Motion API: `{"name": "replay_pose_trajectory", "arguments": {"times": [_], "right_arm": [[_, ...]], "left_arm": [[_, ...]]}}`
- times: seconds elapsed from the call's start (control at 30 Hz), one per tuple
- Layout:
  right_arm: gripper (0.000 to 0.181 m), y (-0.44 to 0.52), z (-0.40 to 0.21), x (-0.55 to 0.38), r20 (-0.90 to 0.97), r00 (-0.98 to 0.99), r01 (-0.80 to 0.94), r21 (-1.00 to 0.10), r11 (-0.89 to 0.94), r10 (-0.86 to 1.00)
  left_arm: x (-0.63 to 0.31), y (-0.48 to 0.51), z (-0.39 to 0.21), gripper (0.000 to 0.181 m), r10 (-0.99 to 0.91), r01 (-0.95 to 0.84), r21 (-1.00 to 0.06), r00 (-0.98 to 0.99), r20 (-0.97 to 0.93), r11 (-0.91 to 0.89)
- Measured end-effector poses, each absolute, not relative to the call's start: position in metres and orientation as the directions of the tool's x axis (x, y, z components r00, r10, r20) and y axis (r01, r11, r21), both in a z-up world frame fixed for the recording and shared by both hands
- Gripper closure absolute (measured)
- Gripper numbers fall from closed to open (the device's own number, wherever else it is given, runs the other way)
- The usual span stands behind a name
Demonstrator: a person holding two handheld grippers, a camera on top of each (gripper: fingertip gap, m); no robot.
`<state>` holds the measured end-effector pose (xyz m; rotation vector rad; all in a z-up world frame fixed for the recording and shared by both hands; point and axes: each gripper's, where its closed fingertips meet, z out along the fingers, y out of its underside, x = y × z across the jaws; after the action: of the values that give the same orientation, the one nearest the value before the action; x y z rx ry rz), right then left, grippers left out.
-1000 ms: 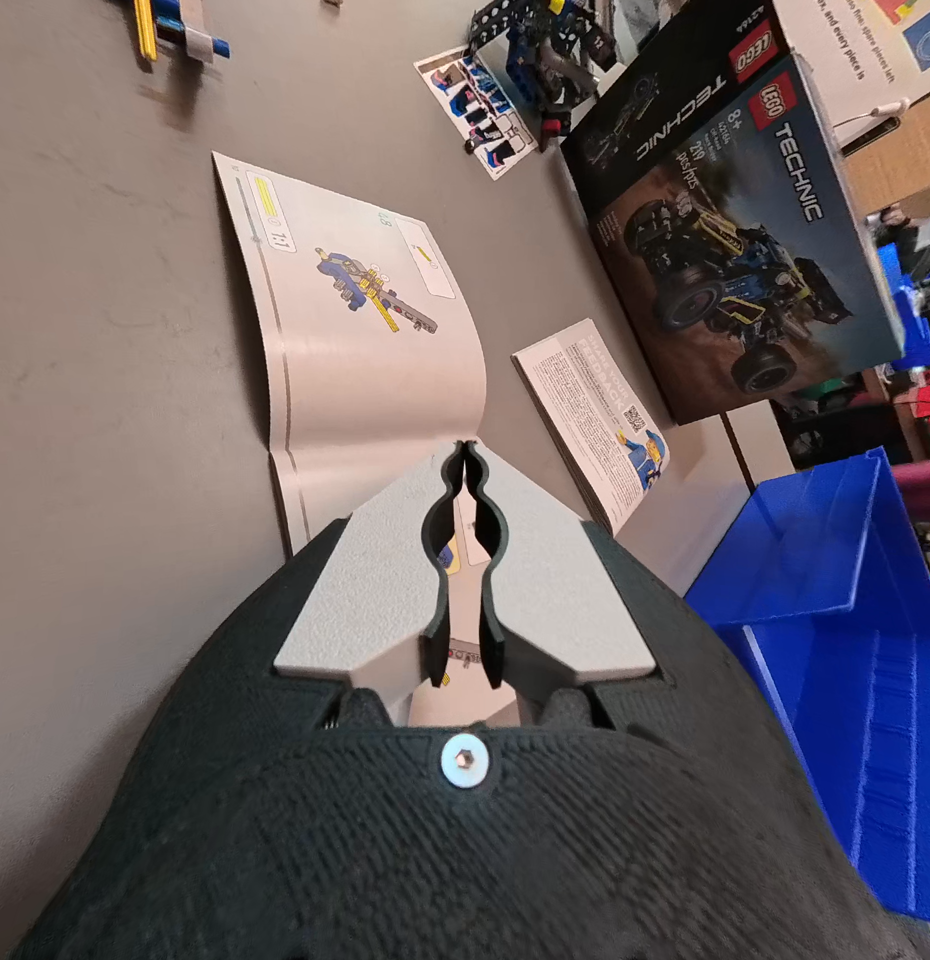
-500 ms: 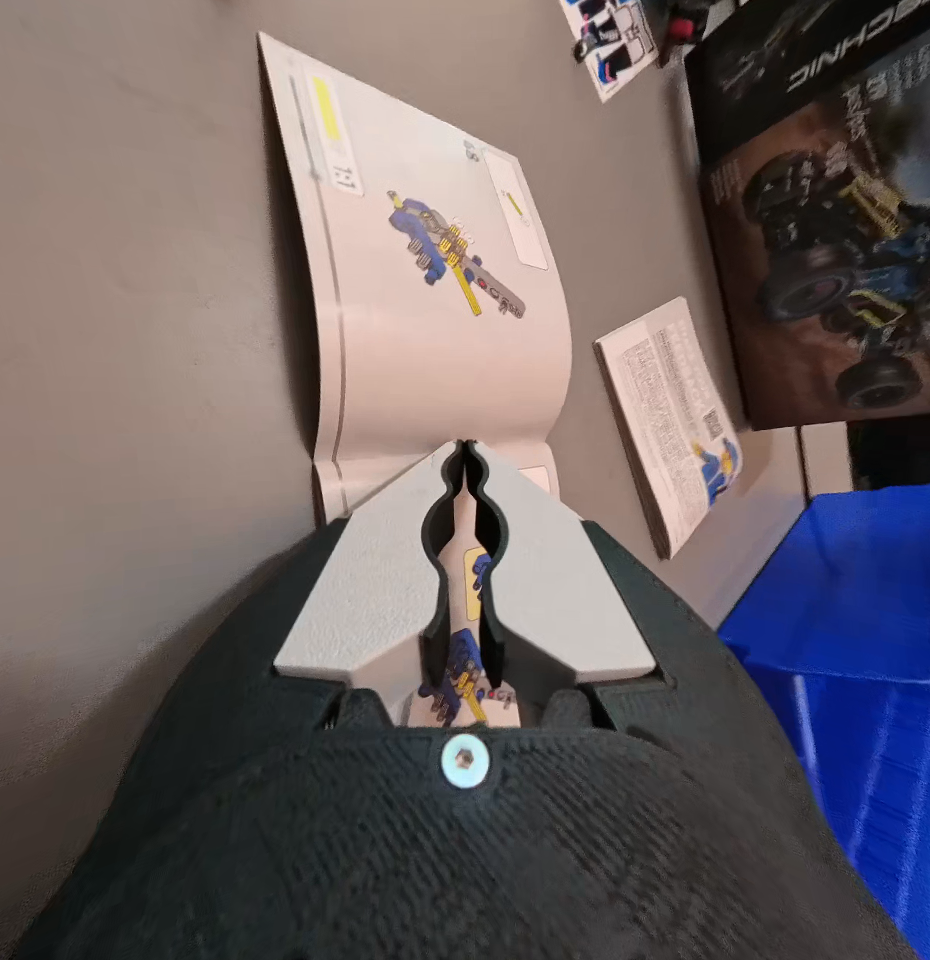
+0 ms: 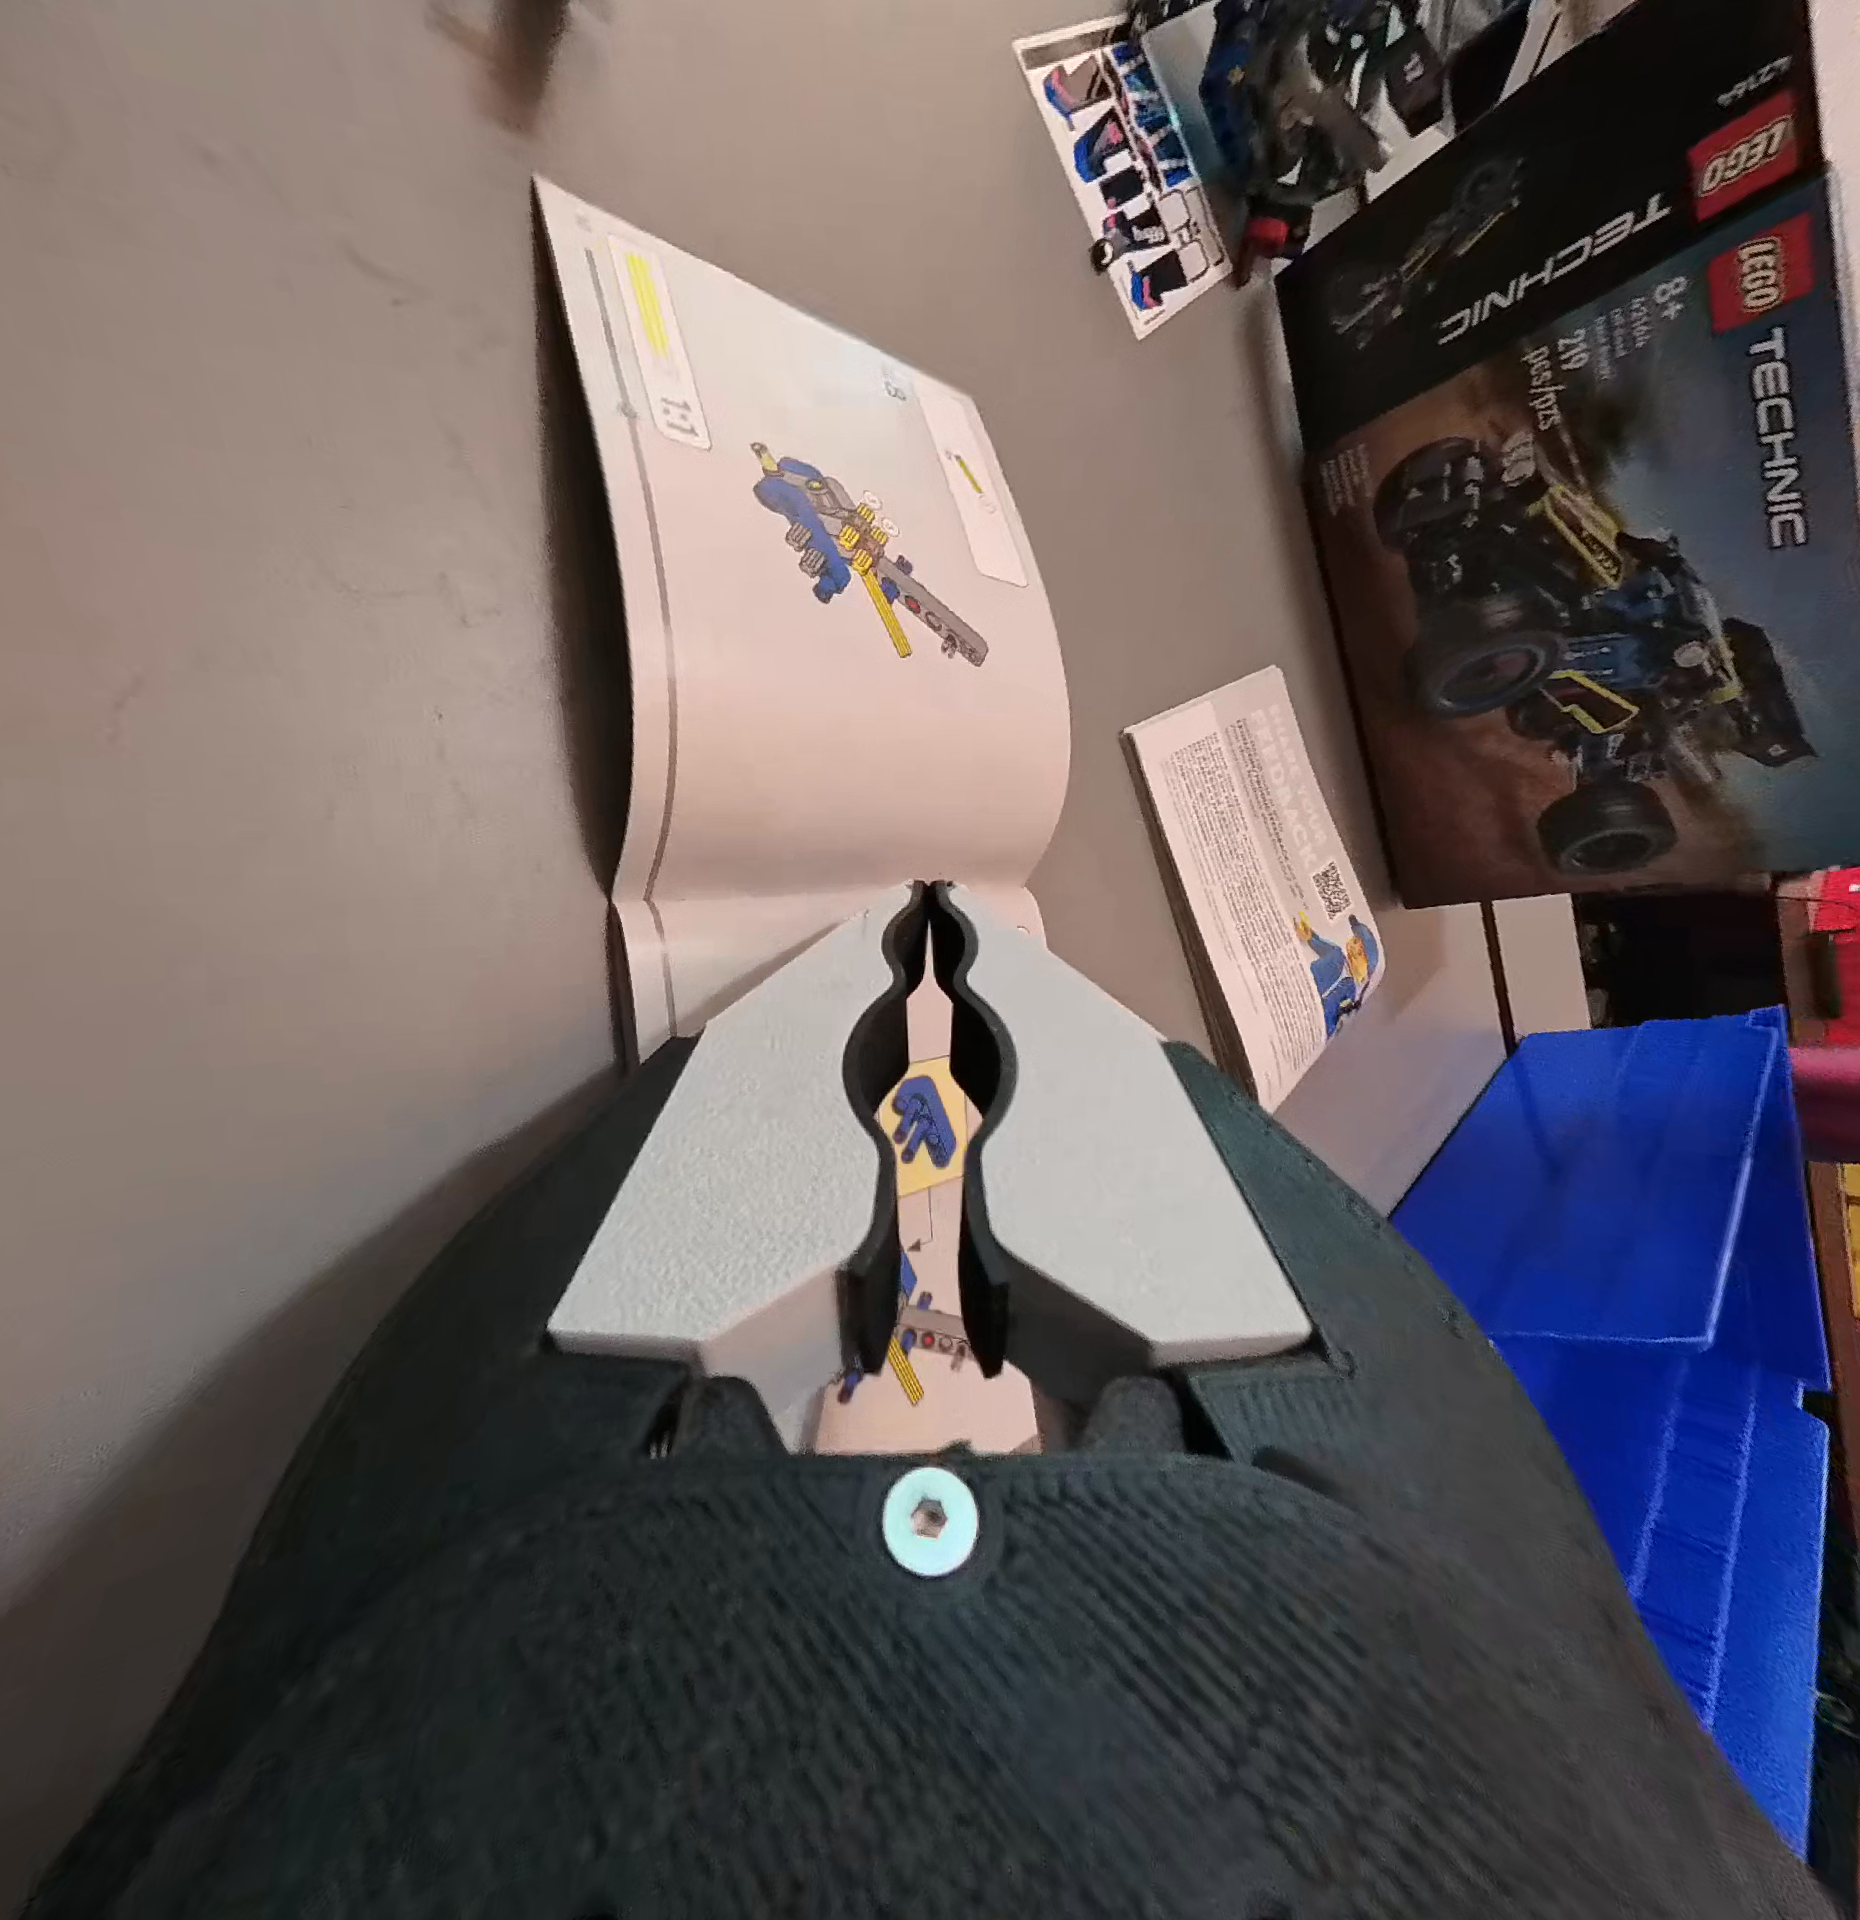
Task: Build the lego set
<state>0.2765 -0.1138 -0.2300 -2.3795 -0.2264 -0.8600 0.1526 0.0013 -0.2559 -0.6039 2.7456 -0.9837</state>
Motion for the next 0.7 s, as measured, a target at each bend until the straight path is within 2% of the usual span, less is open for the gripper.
{"name": "replay_pose_trajectory", "arguments": {"times": [0.2,0.3,0.47,0.6,0.7], "right_arm": [[0.181,-0.111,-0.221,0.265,0.616,0.787,0.359,-0.512,-0.780,-0.043],[0.181,-0.105,-0.218,0.259,0.607,0.794,0.367,-0.524,-0.769,-0.035],[0.181,-0.072,-0.210,0.237,0.539,0.841,0.370,-0.633,-0.680,-0.044],[0.164,-0.033,-0.205,0.217,0.393,0.919,0.297,-0.758,-0.581,-0.043],[0.160,-0.010,-0.205,0.213,0.382,0.924,0.297,-0.764,-0.572,-0.031]], "left_arm": [[0.154,0.001,-0.256,0.178,-0.448,-0.335,-0.654,-0.894,-0.007,0.678],[0.149,0.003,-0.254,0.167,-0.462,-0.361,-0.670,-0.886,0.030,0.648],[0.145,0.022,-0.246,0.166,-0.522,-0.394,-0.706,-0.852,0.040,0.589],[0.141,0.015,-0.250,0.165,-0.535,-0.410,-0.724,-0.842,0.067,0.554],[0.142,0.010,-0.255,0.166,-0.534,-0.380,-0.722,-0.845,0.017,0.578]]}}
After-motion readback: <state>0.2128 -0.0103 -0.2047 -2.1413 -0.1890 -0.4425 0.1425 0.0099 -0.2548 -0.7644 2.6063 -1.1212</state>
